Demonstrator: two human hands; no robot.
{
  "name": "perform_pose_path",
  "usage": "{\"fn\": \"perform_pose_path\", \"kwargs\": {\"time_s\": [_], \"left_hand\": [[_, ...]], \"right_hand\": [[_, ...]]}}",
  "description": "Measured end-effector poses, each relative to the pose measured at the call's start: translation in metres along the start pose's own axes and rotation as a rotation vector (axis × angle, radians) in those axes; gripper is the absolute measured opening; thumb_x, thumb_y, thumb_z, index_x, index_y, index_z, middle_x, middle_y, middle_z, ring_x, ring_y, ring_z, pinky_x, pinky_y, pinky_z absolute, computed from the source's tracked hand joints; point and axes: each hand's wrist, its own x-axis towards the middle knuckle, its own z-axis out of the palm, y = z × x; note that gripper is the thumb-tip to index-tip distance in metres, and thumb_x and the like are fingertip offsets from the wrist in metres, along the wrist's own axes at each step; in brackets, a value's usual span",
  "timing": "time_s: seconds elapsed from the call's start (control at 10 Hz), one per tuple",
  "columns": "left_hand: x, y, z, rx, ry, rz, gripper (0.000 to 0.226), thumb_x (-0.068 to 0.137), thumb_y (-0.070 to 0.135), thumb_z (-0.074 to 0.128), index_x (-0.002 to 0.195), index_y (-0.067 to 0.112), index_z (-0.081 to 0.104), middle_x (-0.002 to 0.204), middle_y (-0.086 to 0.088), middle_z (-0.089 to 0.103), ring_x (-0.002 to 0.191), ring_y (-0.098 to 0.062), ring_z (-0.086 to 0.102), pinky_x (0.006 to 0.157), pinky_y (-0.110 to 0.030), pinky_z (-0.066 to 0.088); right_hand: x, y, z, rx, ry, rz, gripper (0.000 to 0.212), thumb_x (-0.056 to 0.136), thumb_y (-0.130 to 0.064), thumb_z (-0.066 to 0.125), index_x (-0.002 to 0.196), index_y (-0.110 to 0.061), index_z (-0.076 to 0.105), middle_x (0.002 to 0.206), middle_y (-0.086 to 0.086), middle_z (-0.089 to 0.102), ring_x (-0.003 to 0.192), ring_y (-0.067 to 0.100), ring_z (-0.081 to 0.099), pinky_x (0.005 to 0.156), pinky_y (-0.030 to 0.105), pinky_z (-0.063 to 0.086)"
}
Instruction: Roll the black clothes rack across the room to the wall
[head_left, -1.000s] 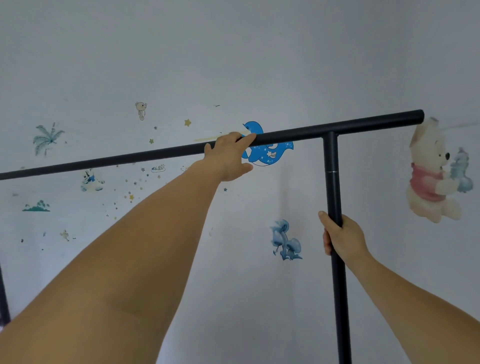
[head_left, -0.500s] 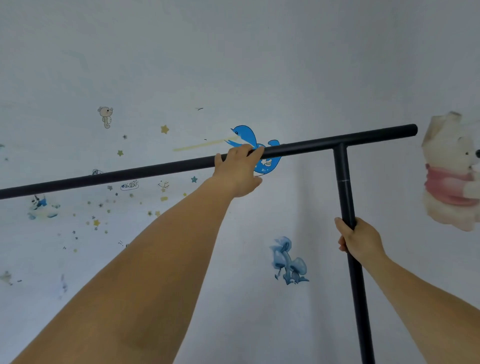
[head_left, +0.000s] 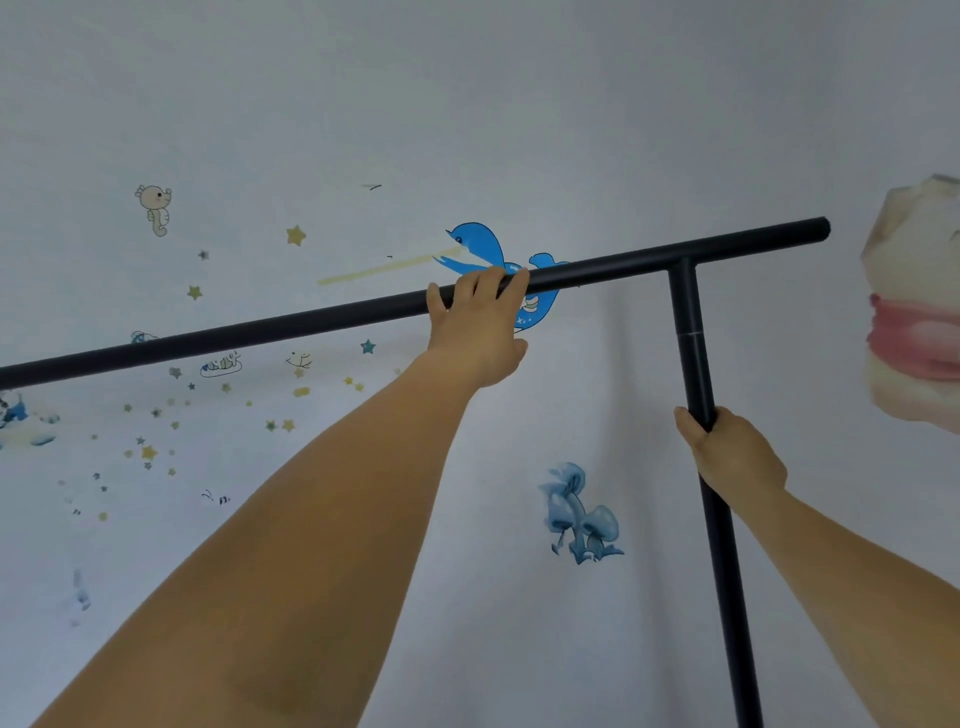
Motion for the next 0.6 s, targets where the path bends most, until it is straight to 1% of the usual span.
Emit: {"fn": "perform_pose_path", "kwargs": {"time_s": [0.1, 0.2, 0.3, 0.4, 0.5, 0.6], "left_hand": [[-0.007, 0.0, 0.005, 0.021, 0.043, -0.006, 0.077, 0.088, 0.034, 0.053, 0.149, 0.023, 0.007, 0.155, -0.004, 0.015, 0.144, -0.026, 0.009, 0.112, -0.062, 0.001], [-0.015, 0.001, 0.003, 0.041, 0.05, 0.007, 0.079, 0.089, 0.034, 0.051, 0.149, 0.024, 0.002, 0.158, -0.004, 0.008, 0.146, -0.026, 0.002, 0.112, -0.06, -0.003], [-0.022, 0.004, -0.006, 0.032, 0.014, 0.007, 0.08, 0.089, 0.035, 0.051, 0.149, 0.024, 0.0, 0.159, -0.003, 0.002, 0.147, -0.025, -0.002, 0.112, -0.059, -0.004], [-0.028, 0.008, -0.022, 0.011, -0.096, -0.003, 0.081, 0.089, 0.036, 0.052, 0.15, 0.025, -0.001, 0.16, -0.002, -0.005, 0.147, -0.025, -0.009, 0.112, -0.06, -0.003], [-0.042, 0.014, -0.041, -0.036, -0.211, -0.032, 0.082, 0.089, 0.037, 0.053, 0.15, 0.027, -0.001, 0.16, -0.002, -0.009, 0.146, -0.026, -0.011, 0.112, -0.061, -0.001], [-0.049, 0.02, -0.056, -0.013, -0.232, -0.045, 0.081, 0.089, 0.039, 0.053, 0.149, 0.03, -0.001, 0.16, -0.002, -0.009, 0.146, -0.027, -0.011, 0.111, -0.063, 0.0]], "right_hand": [[-0.003, -0.001, -0.003, -0.03, -0.002, -0.004, 0.039, 0.088, -0.052, 0.042, 0.076, -0.015, 0.051, 0.063, 0.006, 0.057, 0.054, 0.021, 0.054, 0.046, 0.029, 0.034], [-0.009, -0.001, -0.009, -0.035, 0.017, -0.027, 0.039, 0.088, -0.049, 0.045, 0.081, -0.012, 0.052, 0.065, 0.005, 0.056, 0.054, 0.021, 0.054, 0.047, 0.029, 0.034], [-0.017, -0.004, -0.016, -0.039, 0.01, -0.029, 0.042, 0.088, -0.05, 0.046, 0.086, -0.009, 0.052, 0.068, 0.006, 0.057, 0.057, 0.022, 0.055, 0.048, 0.03, 0.038], [-0.024, -0.011, -0.027, -0.044, -0.041, 0.004, 0.045, 0.087, -0.049, 0.05, 0.094, -0.004, 0.052, 0.076, 0.01, 0.058, 0.065, 0.027, 0.057, 0.056, 0.035, 0.046], [-0.033, -0.02, -0.046, -0.071, -0.149, 0.047, 0.05, 0.085, -0.045, 0.056, 0.107, -0.001, 0.049, 0.082, 0.011, 0.056, 0.069, 0.026, 0.055, 0.058, 0.035, 0.046], [-0.041, -0.031, -0.062, -0.101, -0.171, 0.03, 0.063, 0.083, -0.044, 0.059, 0.121, 0.003, 0.043, 0.1, 0.017, 0.059, 0.074, 0.024, 0.051, 0.058, 0.033, 0.042]]}}
